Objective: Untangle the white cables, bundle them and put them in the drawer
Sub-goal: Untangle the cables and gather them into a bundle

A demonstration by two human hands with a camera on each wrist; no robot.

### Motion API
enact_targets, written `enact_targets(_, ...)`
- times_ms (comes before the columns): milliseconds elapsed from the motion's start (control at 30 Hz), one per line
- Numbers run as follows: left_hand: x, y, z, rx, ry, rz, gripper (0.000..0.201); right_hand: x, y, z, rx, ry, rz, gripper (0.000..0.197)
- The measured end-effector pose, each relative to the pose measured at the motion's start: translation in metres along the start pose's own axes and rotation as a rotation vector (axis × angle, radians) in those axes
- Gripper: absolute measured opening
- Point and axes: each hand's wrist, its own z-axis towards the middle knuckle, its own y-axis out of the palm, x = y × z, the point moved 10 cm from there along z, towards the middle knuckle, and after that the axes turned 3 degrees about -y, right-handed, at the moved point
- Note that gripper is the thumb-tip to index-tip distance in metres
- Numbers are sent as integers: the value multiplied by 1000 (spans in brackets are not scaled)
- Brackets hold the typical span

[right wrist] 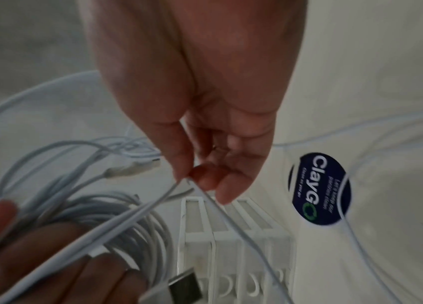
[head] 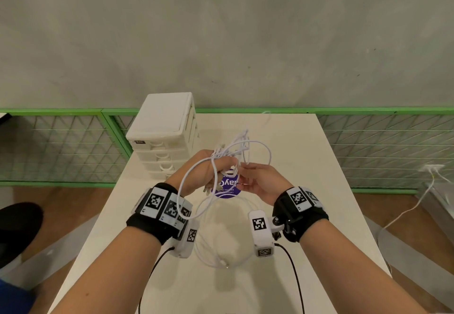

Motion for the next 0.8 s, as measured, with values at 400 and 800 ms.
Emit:
enact_targets(400, -12, -11, 10, 192, -207, 0, 39, -21, -39, -5, 219, -199, 206, 29)
enact_targets(800, -33, -19, 8, 251, -272, -25, 35, -34, -33, -12, 100, -263, 187, 32)
